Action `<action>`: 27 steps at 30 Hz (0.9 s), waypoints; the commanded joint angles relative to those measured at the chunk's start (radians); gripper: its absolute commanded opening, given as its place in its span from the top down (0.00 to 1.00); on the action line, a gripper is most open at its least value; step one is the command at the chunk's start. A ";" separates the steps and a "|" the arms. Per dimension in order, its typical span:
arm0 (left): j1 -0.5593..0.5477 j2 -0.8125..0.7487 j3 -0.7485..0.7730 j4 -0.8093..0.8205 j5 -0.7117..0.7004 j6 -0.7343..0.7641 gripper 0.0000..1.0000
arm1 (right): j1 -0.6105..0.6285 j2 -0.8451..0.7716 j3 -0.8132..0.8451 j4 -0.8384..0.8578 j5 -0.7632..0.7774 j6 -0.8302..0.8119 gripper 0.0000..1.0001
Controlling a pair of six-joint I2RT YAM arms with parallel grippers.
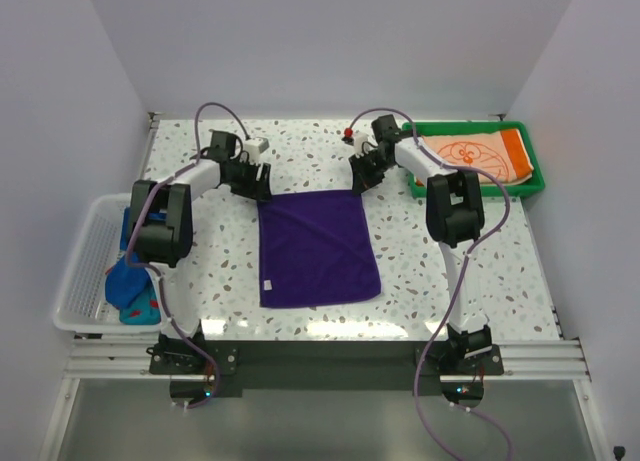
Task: Fold and stack the towels
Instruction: Fold the towel
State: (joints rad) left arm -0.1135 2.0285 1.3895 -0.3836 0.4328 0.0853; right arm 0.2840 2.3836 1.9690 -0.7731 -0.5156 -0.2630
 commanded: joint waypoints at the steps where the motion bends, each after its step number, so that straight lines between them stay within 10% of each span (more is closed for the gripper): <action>1: 0.005 0.026 0.023 -0.037 0.076 0.033 0.34 | -0.006 0.023 0.001 -0.046 0.034 -0.022 0.97; 27: 0.003 0.125 0.077 -0.133 -0.019 0.085 0.58 | -0.006 0.017 -0.019 -0.049 0.088 -0.030 0.99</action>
State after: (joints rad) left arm -0.1135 2.0880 1.4689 -0.4679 0.4683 0.1421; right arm 0.2840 2.3836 1.9682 -0.7742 -0.5079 -0.2703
